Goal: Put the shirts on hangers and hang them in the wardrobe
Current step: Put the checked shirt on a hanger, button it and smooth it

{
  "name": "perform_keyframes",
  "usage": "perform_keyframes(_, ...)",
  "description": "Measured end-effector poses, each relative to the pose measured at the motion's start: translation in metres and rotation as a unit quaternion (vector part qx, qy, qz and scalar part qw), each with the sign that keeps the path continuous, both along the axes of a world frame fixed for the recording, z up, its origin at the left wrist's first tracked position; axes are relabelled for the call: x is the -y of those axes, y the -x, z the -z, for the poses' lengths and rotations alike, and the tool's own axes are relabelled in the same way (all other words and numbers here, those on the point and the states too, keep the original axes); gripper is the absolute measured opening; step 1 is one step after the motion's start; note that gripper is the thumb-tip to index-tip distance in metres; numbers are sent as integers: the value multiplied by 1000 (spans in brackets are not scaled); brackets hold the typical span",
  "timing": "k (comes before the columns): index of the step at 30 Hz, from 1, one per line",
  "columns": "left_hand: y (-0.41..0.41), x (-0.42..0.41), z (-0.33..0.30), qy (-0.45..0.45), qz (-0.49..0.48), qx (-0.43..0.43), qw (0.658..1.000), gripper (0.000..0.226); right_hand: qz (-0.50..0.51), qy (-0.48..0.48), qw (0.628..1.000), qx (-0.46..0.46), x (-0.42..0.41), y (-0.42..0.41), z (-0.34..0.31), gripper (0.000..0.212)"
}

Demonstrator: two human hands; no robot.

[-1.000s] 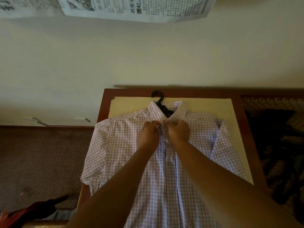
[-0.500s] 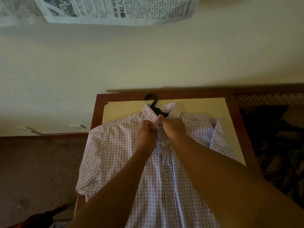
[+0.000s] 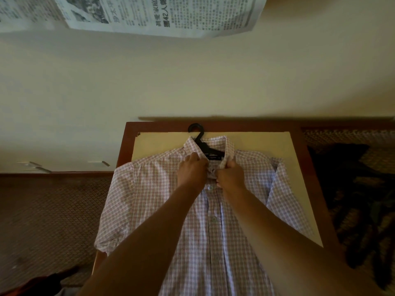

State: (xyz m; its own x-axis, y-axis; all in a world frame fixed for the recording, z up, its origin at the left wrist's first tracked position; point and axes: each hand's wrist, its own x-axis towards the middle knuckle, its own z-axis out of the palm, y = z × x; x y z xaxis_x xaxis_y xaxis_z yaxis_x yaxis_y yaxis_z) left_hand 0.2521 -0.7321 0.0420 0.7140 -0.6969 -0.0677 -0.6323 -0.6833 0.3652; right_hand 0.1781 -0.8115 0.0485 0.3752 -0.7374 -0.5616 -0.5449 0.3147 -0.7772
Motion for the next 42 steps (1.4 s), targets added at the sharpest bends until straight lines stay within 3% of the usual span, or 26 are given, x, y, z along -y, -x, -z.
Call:
perform_keyframes(3, -1, 1, 2, -4, 15, 3, 1000, 26, 16, 11, 1000, -10, -4, 6, 4, 13)
perform_keyframes(7, 2, 0, 6, 8, -14, -20, 1000, 26, 28, 38, 999, -22, -9, 14, 21, 29)
perform_keyframes(12, 0, 1, 3, -12, 15, -27, 999, 29, 58, 75, 995, 2, -17, 18, 11, 31)
perform_keyframes(18, -9, 17, 3, -28, -91, -150, 984, 19, 70, 100, 992, 23, -20, 19, 14, 18)
perform_keyframes(23, -2, 23, 1, -53, -139, -168, 974, 17, 71, 100, 992, 39, -18, 20, 9, 18)
perform_keyframes(25, -1, 20, -2, 14, -161, -213, 964, 22, 77, 92, 991, 56, -15, 19, 4, 17)
perform_keyframes(28, 7, 11, -17, 183, -227, -314, 903, 30, 89, 77, 990, 81, -14, 14, -3, 18)
perform_keyframes(30, 13, 4, -23, 234, -263, -346, 870, 25, 88, 66, 991, 81, -16, 11, -7, 14)
perform_keyframes(34, 21, -4, -26, 271, -280, -388, 835, 19, 71, 52, 993, 78, -19, 8, -10, 10)
perform_keyframes(42, 24, -4, -19, 282, -270, -403, 828, 16, 39, 64, 993, 94, -22, 5, -11, 15)
